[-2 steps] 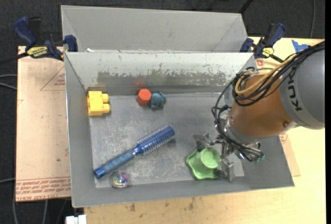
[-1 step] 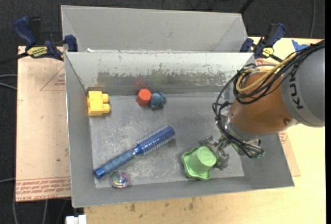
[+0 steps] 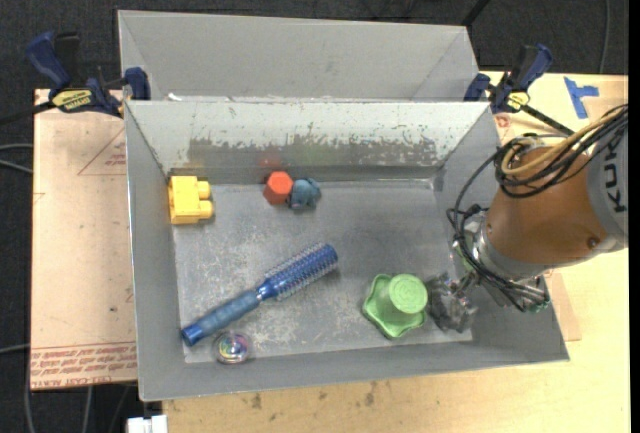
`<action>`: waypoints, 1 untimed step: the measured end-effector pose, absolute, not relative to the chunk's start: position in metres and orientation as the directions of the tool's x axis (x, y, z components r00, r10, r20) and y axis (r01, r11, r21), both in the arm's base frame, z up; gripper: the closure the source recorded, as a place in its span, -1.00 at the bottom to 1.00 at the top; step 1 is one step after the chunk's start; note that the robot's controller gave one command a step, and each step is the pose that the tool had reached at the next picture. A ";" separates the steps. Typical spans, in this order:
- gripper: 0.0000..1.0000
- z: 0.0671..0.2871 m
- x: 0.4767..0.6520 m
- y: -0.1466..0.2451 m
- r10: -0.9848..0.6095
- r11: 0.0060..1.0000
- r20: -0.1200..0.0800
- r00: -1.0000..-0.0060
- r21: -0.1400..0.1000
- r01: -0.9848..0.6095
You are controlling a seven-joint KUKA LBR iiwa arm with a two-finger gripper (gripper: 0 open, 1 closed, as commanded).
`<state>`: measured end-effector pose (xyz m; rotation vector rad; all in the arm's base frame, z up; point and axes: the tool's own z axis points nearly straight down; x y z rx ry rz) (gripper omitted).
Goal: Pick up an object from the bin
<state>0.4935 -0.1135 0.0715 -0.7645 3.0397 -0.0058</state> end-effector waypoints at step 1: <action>1.00 0.148 0.515 -0.015 -0.517 0.856 -0.011 -0.856 -0.001 -0.517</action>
Offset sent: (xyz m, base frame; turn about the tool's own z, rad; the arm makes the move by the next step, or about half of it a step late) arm 0.0189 0.0920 0.0726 -0.0416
